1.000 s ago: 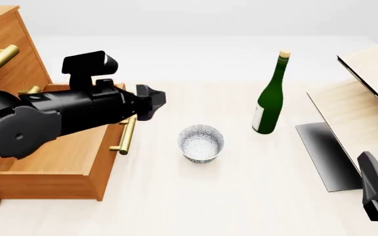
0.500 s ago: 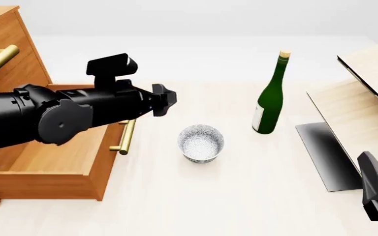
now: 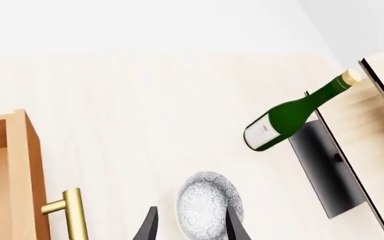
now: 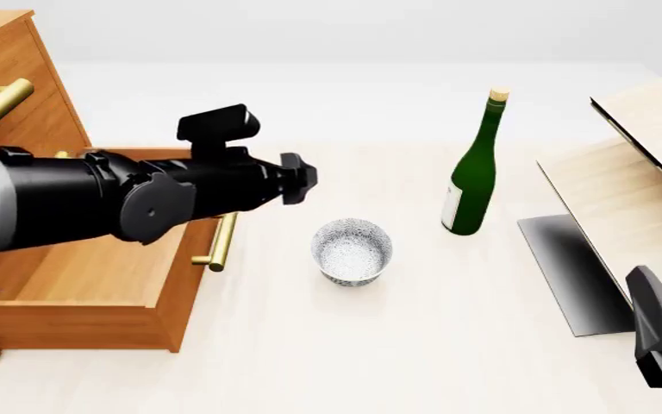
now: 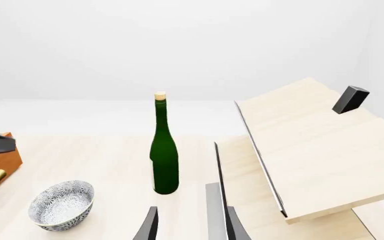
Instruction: Put the bowl in the bottom drawer of the cabinet and close it.
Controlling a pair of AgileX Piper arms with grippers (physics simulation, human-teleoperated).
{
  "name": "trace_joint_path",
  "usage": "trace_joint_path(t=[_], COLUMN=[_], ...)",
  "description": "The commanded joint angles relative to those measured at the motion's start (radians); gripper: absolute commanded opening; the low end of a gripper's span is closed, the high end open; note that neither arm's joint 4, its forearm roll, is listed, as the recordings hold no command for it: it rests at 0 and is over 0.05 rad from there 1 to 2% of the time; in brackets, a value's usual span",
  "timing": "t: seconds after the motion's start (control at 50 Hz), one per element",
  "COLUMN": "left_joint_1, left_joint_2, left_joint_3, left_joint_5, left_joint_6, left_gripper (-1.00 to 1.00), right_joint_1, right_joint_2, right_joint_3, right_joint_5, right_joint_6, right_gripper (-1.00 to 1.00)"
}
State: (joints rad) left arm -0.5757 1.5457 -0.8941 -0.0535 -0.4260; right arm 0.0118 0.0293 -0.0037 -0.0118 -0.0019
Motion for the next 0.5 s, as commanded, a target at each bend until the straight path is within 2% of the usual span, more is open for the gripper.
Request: trace_joint_path(t=[0.02,0.5], left_joint_1=[0.0,-0.014], left_joint_2=[0.055,0.166], left_joint_3=[-0.021,-0.047], left_joint_5=[-0.014,-0.046], left_joint_6=[-0.015,-0.062], left_gripper=[1.0,1.0], right_joint_1=[0.0,0.0], right_joint_2=[0.0,0.0], right_joint_3=[0.0,0.0], right_joint_5=[0.0,0.0], right_joint_6=[0.0,0.0], right_gripper=[1.0,1.0])
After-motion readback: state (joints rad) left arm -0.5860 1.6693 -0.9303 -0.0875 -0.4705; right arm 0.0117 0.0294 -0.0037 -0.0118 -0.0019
